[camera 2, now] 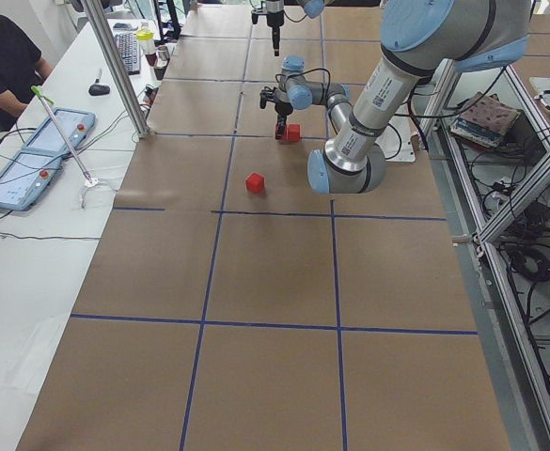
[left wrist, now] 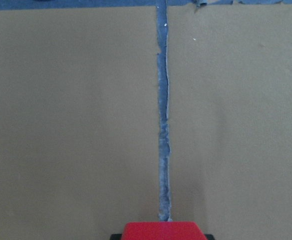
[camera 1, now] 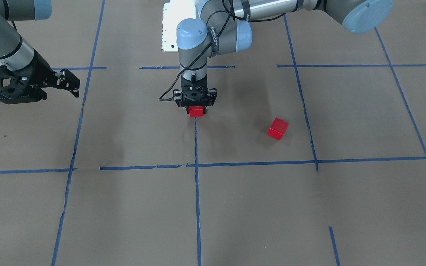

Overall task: Form red blocks into L shape at center
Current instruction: 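Set the red cube against the center cube and release the left gripper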

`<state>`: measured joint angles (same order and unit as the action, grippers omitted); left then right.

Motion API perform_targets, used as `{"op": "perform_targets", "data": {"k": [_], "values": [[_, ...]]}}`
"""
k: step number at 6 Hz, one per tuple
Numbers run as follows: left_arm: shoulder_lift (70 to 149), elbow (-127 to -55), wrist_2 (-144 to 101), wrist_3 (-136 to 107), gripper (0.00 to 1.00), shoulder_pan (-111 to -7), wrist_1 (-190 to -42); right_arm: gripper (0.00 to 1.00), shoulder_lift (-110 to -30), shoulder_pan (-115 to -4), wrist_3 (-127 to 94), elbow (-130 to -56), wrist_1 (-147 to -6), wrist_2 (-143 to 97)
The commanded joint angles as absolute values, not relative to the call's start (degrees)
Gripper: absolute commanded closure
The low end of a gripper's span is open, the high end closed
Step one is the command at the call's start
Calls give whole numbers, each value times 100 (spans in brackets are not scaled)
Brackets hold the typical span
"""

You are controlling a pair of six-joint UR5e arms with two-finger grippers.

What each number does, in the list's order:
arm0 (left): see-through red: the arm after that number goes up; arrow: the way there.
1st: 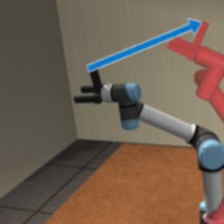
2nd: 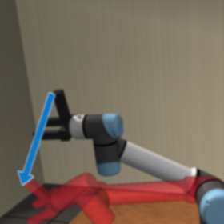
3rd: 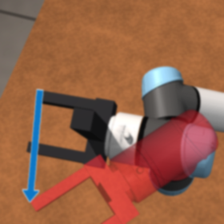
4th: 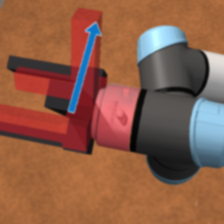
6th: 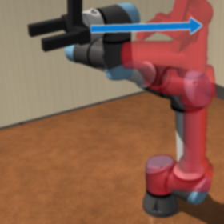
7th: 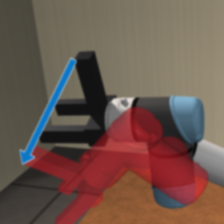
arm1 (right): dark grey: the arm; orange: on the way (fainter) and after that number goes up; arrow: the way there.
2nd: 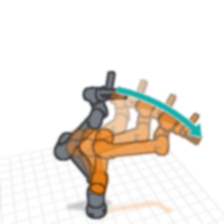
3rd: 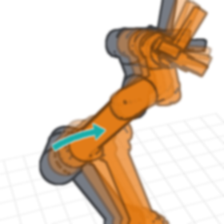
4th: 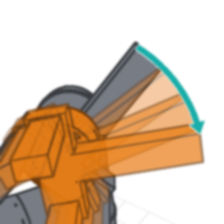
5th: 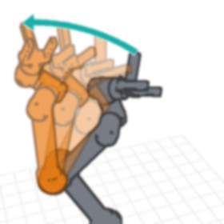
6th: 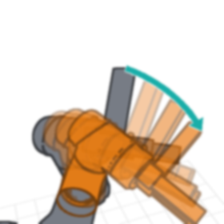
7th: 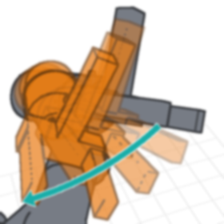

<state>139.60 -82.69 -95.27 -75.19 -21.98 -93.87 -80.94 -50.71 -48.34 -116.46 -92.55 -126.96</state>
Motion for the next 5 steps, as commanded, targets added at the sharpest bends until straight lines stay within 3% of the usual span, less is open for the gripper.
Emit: {"op": "perform_targets", "data": {"k": [1,5], "values": [[13931,-8279,-9527,-7532,90,-2189,-9387,0,-8095,-5071,-4834,-11637,-9255,-12691],[13922,-8279,-9527,-7690,87,-2074,-9404,0,-8095,-5071,-4834,-11637,-9255,-12700]]}}
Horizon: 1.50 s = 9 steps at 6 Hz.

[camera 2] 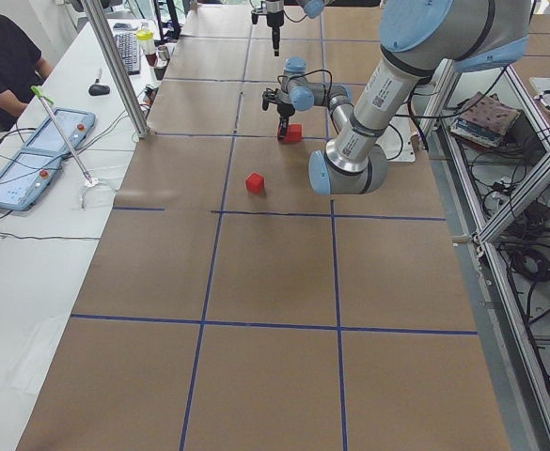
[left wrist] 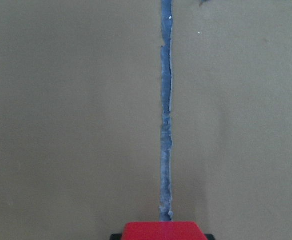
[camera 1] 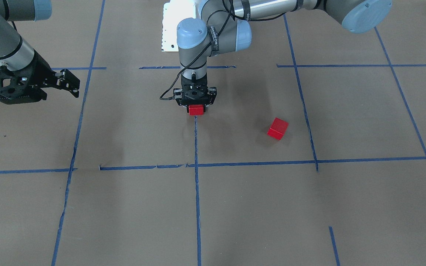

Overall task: Form red blocks into L shape at center
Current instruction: 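Set the red cube against the center cube and release the left gripper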

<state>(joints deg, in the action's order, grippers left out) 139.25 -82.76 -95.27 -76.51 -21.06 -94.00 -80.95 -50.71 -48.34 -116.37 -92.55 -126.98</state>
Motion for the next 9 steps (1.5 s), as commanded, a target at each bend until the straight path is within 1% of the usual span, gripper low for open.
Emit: {"op": "perform_targets", "data": {"k": [1,2,3,4,5,6,7,9], "values": [[13922,-8271,-9536,-7690,86,-2074,-9404,0,-8095,-5071,-4834,-11637,-9255,-12691],[13922,-8271,-9536,-7699,84,-2074,-9413,0,-8095,-5071,-4834,-11637,-9255,-12691],[13913,-8262,-9536,-7664,79,-2074,-9535,0,-8095,-5071,-4834,-11628,-9255,-12700],[13861,-8262,-9536,-7621,52,-2074,-9658,0,-8095,-5071,-4834,-11628,-9255,-12700],[13852,-8262,-9536,-7603,21,-2074,-9668,0,-8095,-5071,-4834,-11628,-9255,-12700],[13852,-8262,-9536,-7603,4,-2074,-9703,0,-8095,-5071,-4834,-11637,-9255,-12700],[13852,-8279,-9536,-7611,0,-2083,-9781,0,-8095,-5071,-4834,-11637,-9255,-12700],[13834,-8602,-9554,-7603,0,-2318,-9756,0,-8095,-5071,-4834,-11637,-9264,-12709]]}}
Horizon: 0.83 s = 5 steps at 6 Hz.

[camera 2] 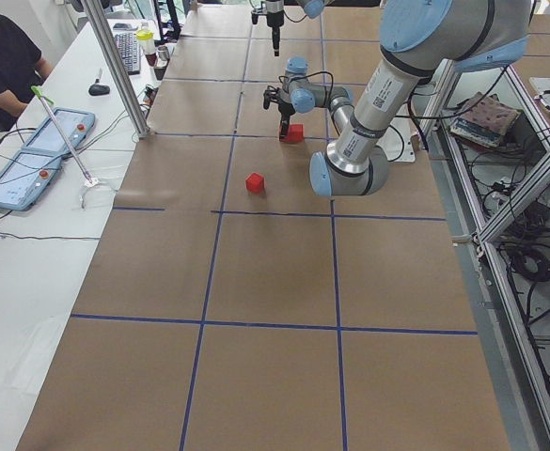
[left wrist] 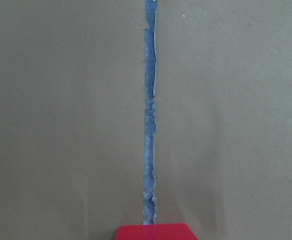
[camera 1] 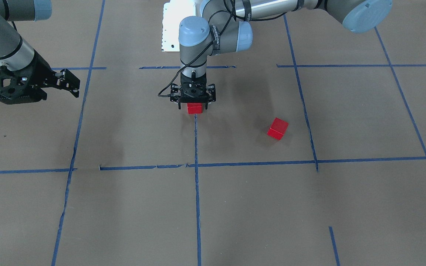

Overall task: Form red blocks into L shape at center
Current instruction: 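Set the red cube against the center cube and release the left gripper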

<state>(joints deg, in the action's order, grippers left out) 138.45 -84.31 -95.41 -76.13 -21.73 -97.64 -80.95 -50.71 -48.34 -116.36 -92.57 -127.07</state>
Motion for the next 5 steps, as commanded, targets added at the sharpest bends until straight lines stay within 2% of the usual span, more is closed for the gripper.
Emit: {"op": "perform_targets", "data": {"k": [1,3,5], "values": [[13469,-9109,-9580,-7594,1,-2512,-9765,0,-8095,-5071,-4834,-11637,-9255,-12709],[12617,-9859,-9589,-6492,1,-2907,-9886,0,-8095,-5080,-4834,-11654,-9255,-12709],[11833,-9871,-10024,-5253,1,-3608,-10789,0,-8147,-5080,-4834,-11672,-9255,-12709]]}}
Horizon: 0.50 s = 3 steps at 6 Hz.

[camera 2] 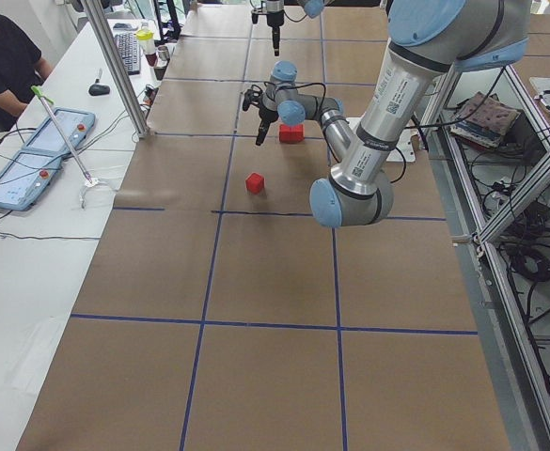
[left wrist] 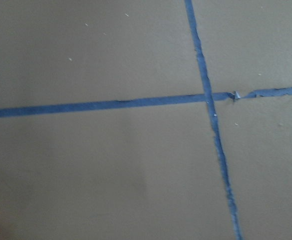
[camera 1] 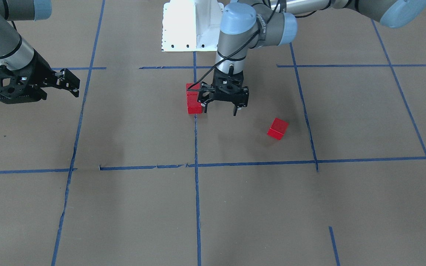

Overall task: Form red blocks into L shape at center
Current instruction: 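Move the left gripper to the remaining red cube and grasp it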

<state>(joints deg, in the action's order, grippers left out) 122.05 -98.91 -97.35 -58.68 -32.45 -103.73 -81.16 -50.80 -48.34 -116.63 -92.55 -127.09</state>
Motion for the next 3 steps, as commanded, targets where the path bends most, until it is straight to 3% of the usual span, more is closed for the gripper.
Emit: {"op": "perform_targets", "data": {"k": [1,3], "values": [[11586,-9835,-10559,-4621,1,-3995,-10836,0,-8156,-5071,-4834,-11646,-9255,-12692],[11347,-9695,-10854,-4096,1,-4069,-10846,0,-8156,-5071,-4834,-11646,-9255,-12674]]}}
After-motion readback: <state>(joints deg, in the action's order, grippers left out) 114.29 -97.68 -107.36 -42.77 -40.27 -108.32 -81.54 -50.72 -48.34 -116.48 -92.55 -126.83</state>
